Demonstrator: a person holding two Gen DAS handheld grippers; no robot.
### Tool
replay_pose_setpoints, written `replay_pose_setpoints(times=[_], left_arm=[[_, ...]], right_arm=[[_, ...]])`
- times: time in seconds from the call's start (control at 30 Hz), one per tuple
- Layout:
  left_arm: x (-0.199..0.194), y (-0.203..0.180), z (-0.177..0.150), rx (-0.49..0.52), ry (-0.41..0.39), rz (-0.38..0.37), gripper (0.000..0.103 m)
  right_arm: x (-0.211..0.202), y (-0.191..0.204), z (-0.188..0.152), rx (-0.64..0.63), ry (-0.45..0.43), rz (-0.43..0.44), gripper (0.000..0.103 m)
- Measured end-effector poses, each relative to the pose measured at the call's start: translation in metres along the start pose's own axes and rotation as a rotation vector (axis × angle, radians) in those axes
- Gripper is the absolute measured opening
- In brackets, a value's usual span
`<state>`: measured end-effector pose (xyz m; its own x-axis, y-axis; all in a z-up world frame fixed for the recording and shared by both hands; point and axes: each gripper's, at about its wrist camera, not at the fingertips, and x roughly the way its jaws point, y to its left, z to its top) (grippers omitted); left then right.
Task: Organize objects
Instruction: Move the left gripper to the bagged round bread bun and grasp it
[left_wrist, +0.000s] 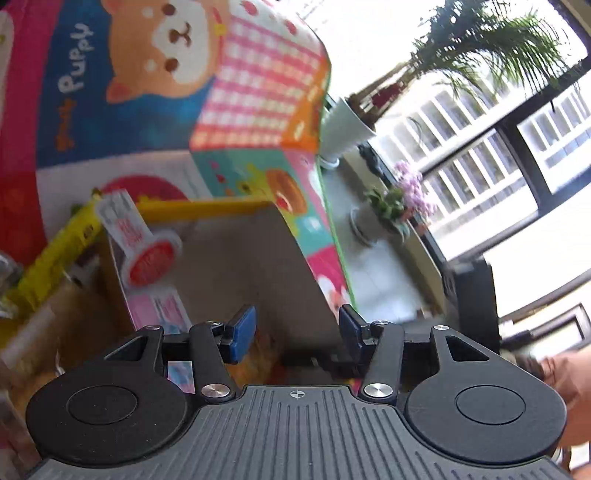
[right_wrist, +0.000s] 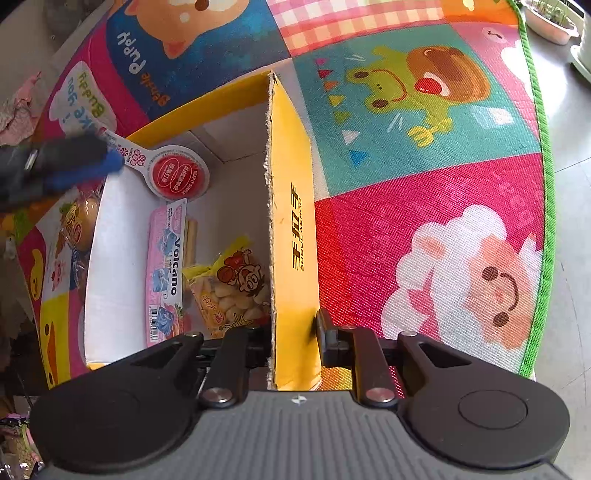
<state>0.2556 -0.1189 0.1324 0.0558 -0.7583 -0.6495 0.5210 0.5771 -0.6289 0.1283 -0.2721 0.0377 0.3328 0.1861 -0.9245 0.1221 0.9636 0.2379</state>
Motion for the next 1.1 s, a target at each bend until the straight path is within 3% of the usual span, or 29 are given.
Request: replay_pose_setpoints(times=[0.07,0.13,0.2,0.23,0.3,0.37,0.43,0.53,0.6,0.7,0.8,0.9,1.0,1.1], left_arm=[[-0.013,-0.013,-0.011,0.039,-0.061,0.060,0.054],[-0.027,-0.014,-0.004,0.028,-0.164,0.197,0.054],[-0.038,-0.006,0.015,0.006,-0.279,0.388,0.054],[-0.041,0.002,0.024,-0.026,-0.330,0.422,0.054],[-0.040,0.017,0.038,-0.095,-0.389,0.387,0.054],[-0.031,0.025,0.046,-0.091,-0.411,0.389,0.054],[-0.022,0.037,0.047,-0.127,-0.397,0.400,0.054],[-0.013,0.050,0.037,-0.225,-0.353,0.352,0.054],[-0.013,0.039,0.026,-0.193,-0.336,0.296,0.054],[-0.007,0.007,0.011,-0.080,-0.237,0.157,0.054],[0.004,-0.012,-0.009,-0.054,-0.116,0.062,0.054],[-0.001,-0.012,-0.027,-0.117,-0.117,0.074,0.054],[-0.022,-0.009,-0.039,-0.168,-0.170,0.139,0.054],[-0.061,-0.009,-0.046,-0.115,-0.228,0.300,0.054]], right_arm=[[0.001,0.001,0.001,-0.016,0.001,0.006,0.019],[0.001,0.002,0.002,-0.032,0.006,0.007,0.019],[0.002,0.002,0.004,-0.054,0.012,0.006,0.019],[0.002,0.003,0.003,-0.065,0.015,0.005,0.019],[0.003,0.003,0.005,-0.073,0.019,0.007,0.019],[0.004,0.003,0.007,-0.080,0.022,0.009,0.019],[0.004,0.003,0.008,-0.084,0.024,0.008,0.019],[0.005,0.002,0.010,-0.089,0.027,0.014,0.019],[0.005,0.002,0.010,-0.093,0.030,0.018,0.019],[0.006,0.002,0.010,-0.100,0.033,0.023,0.020],[0.006,0.002,0.011,-0.100,0.036,0.026,0.020],[0.006,0.002,0.010,-0.101,0.037,0.027,0.020],[0.006,0.002,0.010,-0.102,0.036,0.024,0.020],[0.006,0.003,0.010,-0.104,0.036,0.022,0.020]])
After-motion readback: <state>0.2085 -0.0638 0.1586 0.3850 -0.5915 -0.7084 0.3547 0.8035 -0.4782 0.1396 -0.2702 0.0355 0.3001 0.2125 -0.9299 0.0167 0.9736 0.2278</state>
